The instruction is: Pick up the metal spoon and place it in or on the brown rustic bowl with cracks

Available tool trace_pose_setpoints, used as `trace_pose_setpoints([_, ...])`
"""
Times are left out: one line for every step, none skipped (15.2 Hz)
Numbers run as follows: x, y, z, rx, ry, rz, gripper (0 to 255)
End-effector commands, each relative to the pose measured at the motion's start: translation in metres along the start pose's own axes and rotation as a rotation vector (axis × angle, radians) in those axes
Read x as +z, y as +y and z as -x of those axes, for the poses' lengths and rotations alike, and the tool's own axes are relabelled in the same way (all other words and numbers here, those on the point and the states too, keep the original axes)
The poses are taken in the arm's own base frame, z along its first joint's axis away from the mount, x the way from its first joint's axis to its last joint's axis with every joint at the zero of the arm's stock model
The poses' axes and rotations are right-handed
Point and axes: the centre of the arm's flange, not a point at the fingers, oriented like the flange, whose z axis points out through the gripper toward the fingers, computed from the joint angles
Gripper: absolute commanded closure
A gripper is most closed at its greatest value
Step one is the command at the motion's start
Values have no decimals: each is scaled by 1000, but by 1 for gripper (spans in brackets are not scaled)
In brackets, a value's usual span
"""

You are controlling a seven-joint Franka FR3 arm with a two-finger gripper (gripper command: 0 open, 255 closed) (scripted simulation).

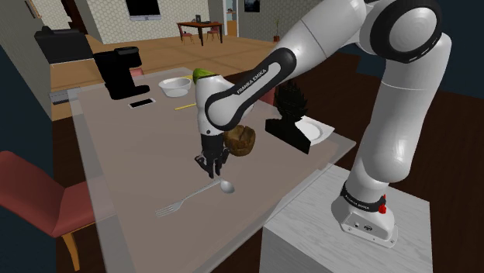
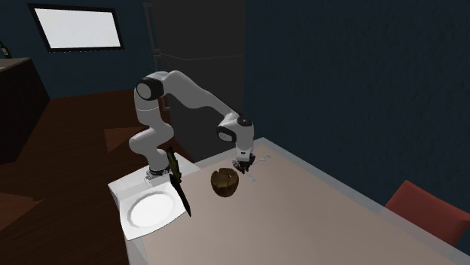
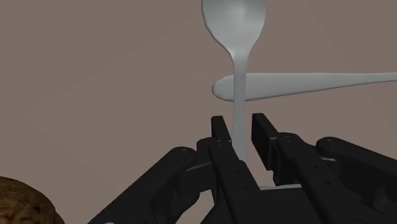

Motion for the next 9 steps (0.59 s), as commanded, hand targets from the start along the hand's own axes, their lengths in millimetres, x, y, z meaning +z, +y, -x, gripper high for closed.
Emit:
trace_pose_setpoints([2, -1, 1, -3, -3, 0, 255])
trace_pose_setpoints([2, -2, 1, -3, -3, 0, 255])
trace_pose_setpoints([2, -2, 1, -3, -3, 0, 255])
trace_pose_setpoints([2, -2, 0, -3, -3, 0, 255])
trace_pose_setpoints([2, -3, 0, -3, -3, 0, 255])
trace_pose_setpoints([2, -3, 1, -3, -3, 0, 255])
trace_pose_setpoints([2, -2, 2, -3, -3, 0, 255])
trace_pose_setpoints([-3, -3, 2, -3, -3, 0, 255])
trace_pose_setpoints([-8, -3, 3, -3, -3, 0, 255])
